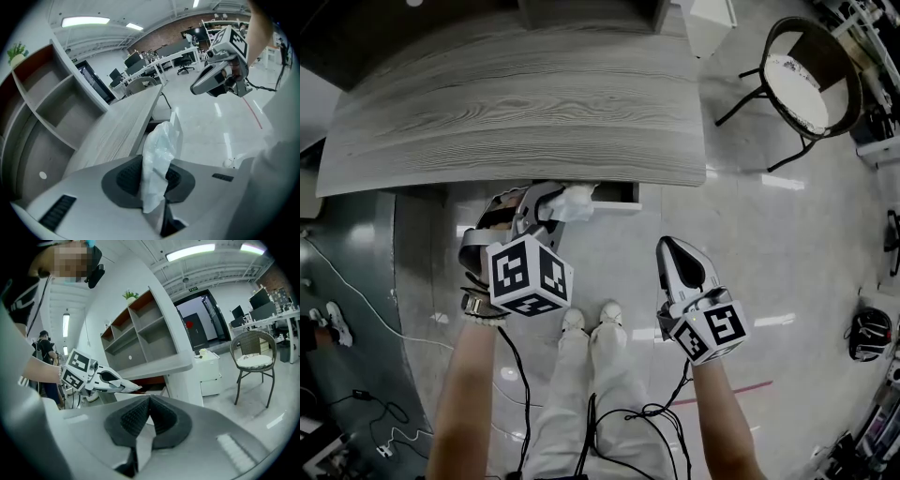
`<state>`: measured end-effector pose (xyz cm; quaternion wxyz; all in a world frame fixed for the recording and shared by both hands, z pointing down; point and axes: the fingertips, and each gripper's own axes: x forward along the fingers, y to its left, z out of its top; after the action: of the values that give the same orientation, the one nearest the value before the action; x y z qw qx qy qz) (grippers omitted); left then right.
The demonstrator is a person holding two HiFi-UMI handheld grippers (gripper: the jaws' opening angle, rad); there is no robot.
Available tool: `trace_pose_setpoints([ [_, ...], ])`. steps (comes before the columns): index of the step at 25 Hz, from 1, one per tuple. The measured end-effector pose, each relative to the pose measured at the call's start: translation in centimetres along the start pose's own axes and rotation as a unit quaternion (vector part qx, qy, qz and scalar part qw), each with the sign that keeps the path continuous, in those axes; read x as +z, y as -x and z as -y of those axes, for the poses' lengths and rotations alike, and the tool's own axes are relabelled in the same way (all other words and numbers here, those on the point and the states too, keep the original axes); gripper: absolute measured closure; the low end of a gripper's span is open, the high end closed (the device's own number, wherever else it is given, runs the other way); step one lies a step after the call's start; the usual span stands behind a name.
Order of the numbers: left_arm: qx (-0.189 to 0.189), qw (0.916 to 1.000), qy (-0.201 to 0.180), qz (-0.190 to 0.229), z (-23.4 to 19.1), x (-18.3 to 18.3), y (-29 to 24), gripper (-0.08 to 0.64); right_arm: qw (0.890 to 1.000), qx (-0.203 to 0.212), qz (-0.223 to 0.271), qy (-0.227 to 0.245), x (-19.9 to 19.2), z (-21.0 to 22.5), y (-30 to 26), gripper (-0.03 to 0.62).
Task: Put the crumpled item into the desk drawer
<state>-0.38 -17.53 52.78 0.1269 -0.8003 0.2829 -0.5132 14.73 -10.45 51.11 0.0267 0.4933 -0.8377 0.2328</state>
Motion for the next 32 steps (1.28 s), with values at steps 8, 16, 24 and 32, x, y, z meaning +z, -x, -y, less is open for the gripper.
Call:
trace_pose_setpoints([
  [8, -0.028, 0.9993, 0.023, 0.001, 0.6, -0.1, -0.7, 0.471, 1.0, 0.003, -0.004, -0.002, -0.4, 0.1, -0.6, 0.583],
  [16, -0.028, 0.9989, 0.036, 0.004, 0.5, -0.8, -0.1, 0.419, 1.0, 0.008, -0.01, -0.004, -1.1, -0.8, -1.0, 0.583],
  [24, -0.009, 0.9908, 0.122, 0.058, -0.2, 0.0, 3.3, 0.427, 1.0, 0.006, -0.006, 0.029, 1.5, -2.5, -0.7, 0.583],
  [32, 0.034, 0.9571, 0.243, 0.154, -3.6, 2.8, 11.0, 0.541, 0.995, 0.004, 0.019, 0.101, 7.7, -6.1, 1.2, 0.583],
])
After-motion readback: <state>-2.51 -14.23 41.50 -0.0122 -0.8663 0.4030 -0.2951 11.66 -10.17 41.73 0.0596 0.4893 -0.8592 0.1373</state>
